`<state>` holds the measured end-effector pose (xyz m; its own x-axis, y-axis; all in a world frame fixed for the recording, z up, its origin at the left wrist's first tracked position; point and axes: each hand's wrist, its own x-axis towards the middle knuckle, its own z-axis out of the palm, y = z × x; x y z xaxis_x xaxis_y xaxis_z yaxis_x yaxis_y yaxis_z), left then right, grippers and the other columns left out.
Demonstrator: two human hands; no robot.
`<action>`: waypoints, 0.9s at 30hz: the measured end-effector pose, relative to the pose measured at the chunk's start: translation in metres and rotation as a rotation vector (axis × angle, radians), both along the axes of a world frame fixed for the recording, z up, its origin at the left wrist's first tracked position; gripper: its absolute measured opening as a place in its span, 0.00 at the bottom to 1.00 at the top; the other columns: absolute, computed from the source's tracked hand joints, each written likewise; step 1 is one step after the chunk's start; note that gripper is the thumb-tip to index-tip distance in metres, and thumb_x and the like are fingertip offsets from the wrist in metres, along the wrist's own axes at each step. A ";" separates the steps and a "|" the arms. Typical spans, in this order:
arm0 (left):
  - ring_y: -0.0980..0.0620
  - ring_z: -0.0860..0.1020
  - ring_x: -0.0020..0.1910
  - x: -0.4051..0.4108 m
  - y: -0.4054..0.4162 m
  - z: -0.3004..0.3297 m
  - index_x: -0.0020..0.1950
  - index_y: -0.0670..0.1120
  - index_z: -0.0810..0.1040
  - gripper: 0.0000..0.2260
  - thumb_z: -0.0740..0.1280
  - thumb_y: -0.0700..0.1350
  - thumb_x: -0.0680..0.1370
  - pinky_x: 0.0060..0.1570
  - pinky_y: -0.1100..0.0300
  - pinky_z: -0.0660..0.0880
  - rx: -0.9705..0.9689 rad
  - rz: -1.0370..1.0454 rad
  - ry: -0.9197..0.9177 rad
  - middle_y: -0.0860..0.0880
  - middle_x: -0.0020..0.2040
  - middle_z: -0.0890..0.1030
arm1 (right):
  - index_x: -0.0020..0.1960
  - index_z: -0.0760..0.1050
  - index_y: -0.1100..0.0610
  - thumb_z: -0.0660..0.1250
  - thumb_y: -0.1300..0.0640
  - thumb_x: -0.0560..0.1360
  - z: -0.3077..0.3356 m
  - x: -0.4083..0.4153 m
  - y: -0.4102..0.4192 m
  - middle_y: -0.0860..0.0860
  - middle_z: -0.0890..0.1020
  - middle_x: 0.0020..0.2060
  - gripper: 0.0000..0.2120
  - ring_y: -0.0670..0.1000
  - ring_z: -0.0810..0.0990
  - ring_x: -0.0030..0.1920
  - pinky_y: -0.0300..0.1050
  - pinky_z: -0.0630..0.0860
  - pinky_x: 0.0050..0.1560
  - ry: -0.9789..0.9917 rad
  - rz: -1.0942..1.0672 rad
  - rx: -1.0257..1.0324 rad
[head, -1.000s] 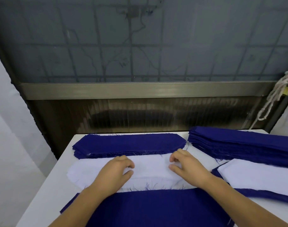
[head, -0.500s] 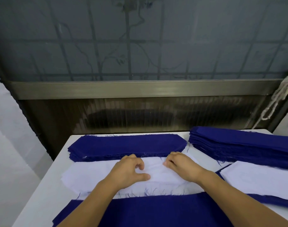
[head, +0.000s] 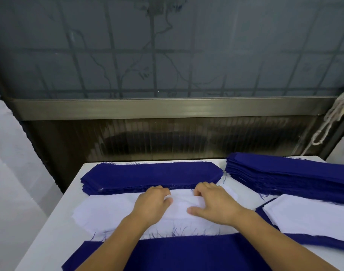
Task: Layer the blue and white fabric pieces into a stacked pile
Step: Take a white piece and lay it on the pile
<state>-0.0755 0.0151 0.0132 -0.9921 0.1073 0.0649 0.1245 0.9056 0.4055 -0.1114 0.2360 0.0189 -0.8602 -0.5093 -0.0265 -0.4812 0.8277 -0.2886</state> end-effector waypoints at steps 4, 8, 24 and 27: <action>0.56 0.73 0.48 0.003 -0.002 0.000 0.54 0.52 0.76 0.07 0.61 0.50 0.80 0.49 0.59 0.75 -0.010 -0.032 0.010 0.55 0.48 0.75 | 0.55 0.66 0.46 0.61 0.42 0.75 -0.006 0.009 -0.006 0.43 0.74 0.51 0.12 0.45 0.69 0.47 0.37 0.65 0.50 0.209 0.026 -0.010; 0.58 0.72 0.48 0.015 -0.022 0.000 0.53 0.54 0.75 0.05 0.61 0.48 0.80 0.48 0.64 0.73 -0.058 -0.022 0.048 0.57 0.49 0.74 | 0.52 0.68 0.49 0.61 0.54 0.77 -0.003 0.009 0.007 0.44 0.75 0.48 0.04 0.45 0.70 0.45 0.35 0.65 0.44 0.221 0.018 -0.009; 0.63 0.78 0.44 0.094 -0.128 0.030 0.40 0.62 0.78 0.09 0.68 0.48 0.77 0.43 0.74 0.70 -0.027 0.084 -0.028 0.62 0.43 0.79 | 0.43 0.76 0.46 0.63 0.52 0.79 0.032 0.044 0.063 0.42 0.79 0.41 0.07 0.44 0.77 0.43 0.40 0.76 0.47 -0.172 0.049 -0.272; 0.65 0.77 0.46 0.102 -0.119 0.045 0.42 0.61 0.79 0.09 0.68 0.47 0.77 0.42 0.75 0.70 0.077 0.067 0.010 0.62 0.43 0.80 | 0.44 0.78 0.46 0.65 0.52 0.79 0.050 0.055 0.073 0.41 0.80 0.43 0.06 0.44 0.79 0.46 0.38 0.76 0.49 -0.160 0.027 -0.335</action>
<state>0.0265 -0.1039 0.0585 -0.9961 0.0348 0.0808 0.0690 0.8785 0.4728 -0.0567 0.3095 0.0689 -0.8448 -0.5349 0.0122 -0.4281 0.6622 -0.6149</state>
